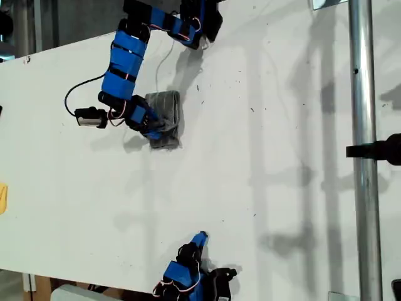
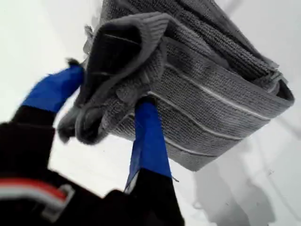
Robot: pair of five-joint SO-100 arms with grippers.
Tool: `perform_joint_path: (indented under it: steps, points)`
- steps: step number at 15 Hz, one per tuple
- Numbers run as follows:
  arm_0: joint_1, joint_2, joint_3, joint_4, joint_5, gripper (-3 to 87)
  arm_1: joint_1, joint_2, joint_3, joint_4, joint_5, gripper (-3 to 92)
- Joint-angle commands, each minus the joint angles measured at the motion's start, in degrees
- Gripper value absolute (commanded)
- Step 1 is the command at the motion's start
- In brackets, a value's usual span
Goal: Grasp corners of a towel and fold twice.
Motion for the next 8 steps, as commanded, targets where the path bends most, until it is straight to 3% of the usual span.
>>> perform_joint_path:
  steps: [1,2,3,5,6,8]
  points:
    - [0.44,0.44,0.00,-0.09,-0.53,-0.4,2.99,8.79,-9.14,-2.37,-6.42,54.3]
    - [0.44,0.44,0.35,-0.44,-1.23,-0.2,4.13,16.26,-10.63,-5.98,-9.93,53.5]
    - [0.26,0.44,0.97,-0.97,-1.41,0.6,6.24,25.14,-7.65,-10.63,-11.07,45.1]
    - [-0.62,0.44,1.41,-1.58,-1.67,1.3,10.02,35.86,-0.62,-11.95,-11.07,26.7]
    - [-2.11,0.44,1.41,-1.58,-0.09,1.5,11.25,39.29,5.71,-9.76,-8.35,2.1]
    - [-2.64,0.44,1.41,-1.58,2.29,1.7,10.20,47.37,26.72,-6.68,-3.43,-0.3]
